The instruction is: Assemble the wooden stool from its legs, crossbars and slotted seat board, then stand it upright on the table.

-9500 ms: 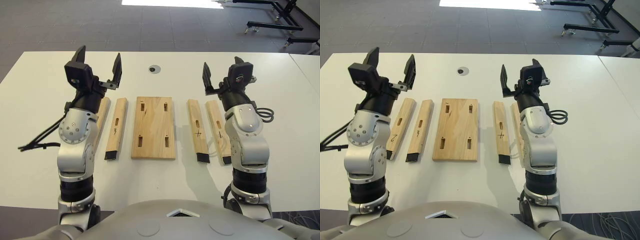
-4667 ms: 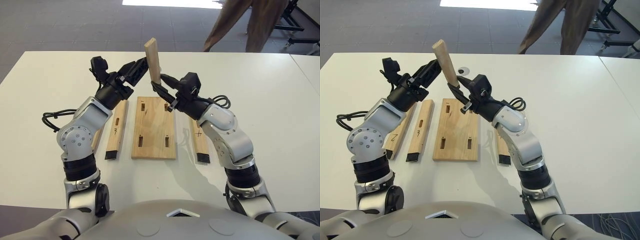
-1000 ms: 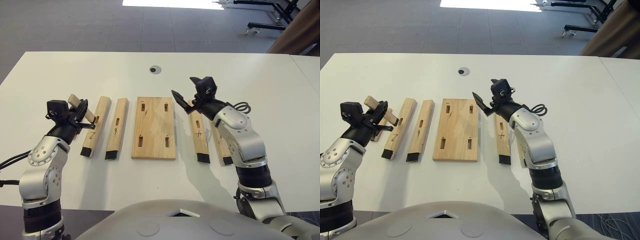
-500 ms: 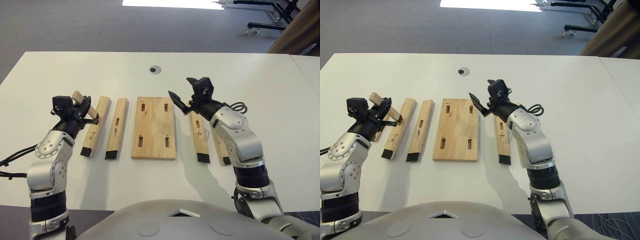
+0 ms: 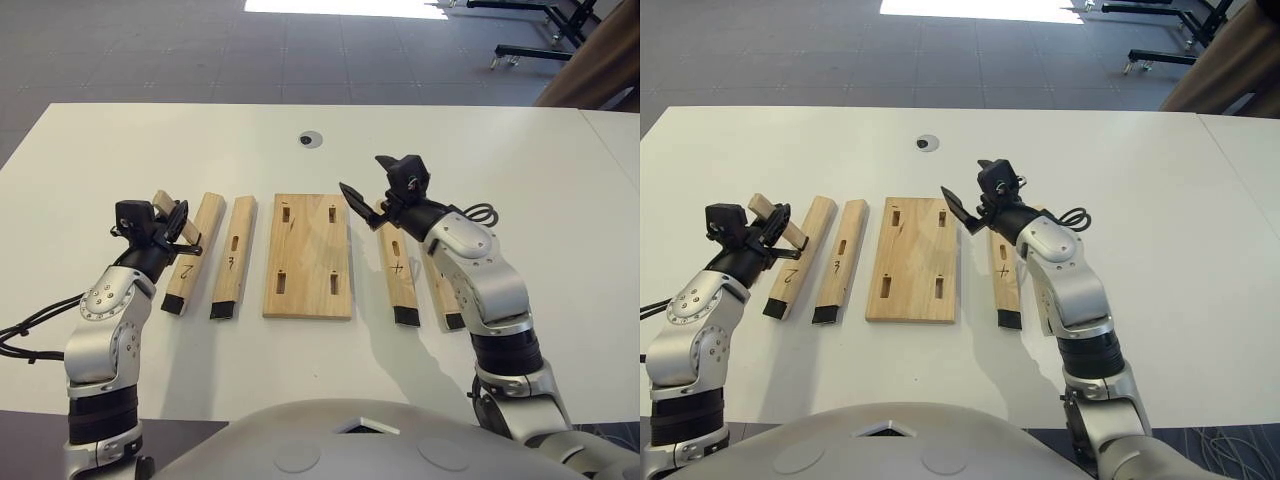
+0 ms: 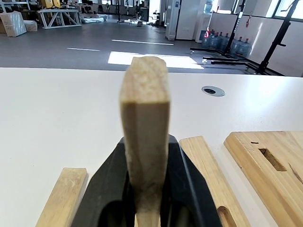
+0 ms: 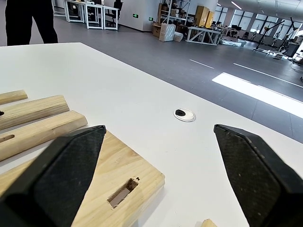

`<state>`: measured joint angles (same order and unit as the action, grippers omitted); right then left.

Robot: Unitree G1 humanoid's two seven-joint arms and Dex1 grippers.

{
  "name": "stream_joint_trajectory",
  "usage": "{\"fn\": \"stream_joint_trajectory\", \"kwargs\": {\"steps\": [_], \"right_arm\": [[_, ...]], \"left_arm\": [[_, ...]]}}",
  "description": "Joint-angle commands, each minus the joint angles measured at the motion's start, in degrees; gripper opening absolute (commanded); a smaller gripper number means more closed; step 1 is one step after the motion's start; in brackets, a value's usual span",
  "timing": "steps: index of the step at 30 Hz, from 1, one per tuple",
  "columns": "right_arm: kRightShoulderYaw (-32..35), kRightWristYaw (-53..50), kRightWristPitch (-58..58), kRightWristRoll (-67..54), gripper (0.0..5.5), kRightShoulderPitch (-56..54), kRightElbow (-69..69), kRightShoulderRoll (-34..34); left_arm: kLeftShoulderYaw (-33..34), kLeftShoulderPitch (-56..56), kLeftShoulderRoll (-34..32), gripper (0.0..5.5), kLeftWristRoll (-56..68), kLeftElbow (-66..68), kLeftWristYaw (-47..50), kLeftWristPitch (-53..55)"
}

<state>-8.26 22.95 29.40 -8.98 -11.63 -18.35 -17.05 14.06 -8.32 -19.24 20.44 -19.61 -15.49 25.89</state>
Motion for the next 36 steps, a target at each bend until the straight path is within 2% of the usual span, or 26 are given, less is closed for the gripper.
{"fn": "stream_joint_trajectory", "kwargs": {"steps": [1,15,16,27,30,36], "right_arm": [[0.6,0.1,-0.2,0.3,4.22,-1.2,0.4,-0.3],[0.0,0.4,-0.2,0.4,4.22,-1.7,0.5,-0.5],[0.1,0.3,-0.1,0.4,4.22,-1.6,0.4,-0.5],[0.2,-1.4,-1.1,0.9,4.22,-0.4,0.6,0.4],[0.2,-2.0,-1.8,0.8,4.22,-0.5,1.1,0.8],[-0.2,-2.5,-3.2,0.9,4.22,-1.4,2.6,2.1]], "left_arm": [[-0.6,-1.2,0.1,0.39,-1.4,1.4,0.1,-0.3],[-3.2,-1.0,0.2,0.39,-2.3,4.2,-0.5,0.3],[-2.4,-0.5,0.7,0.75,-1.2,3.4,0.2,1.3],[2.1,9.7,0.4,2.56,4.5,-10.0,4.5,5.7],[2.8,14.9,-0.5,2.83,6.4,-12.3,5.6,7.7],[3.3,26.4,-3.3,2.83,7.4,-8.8,5.9,10.0]]}}
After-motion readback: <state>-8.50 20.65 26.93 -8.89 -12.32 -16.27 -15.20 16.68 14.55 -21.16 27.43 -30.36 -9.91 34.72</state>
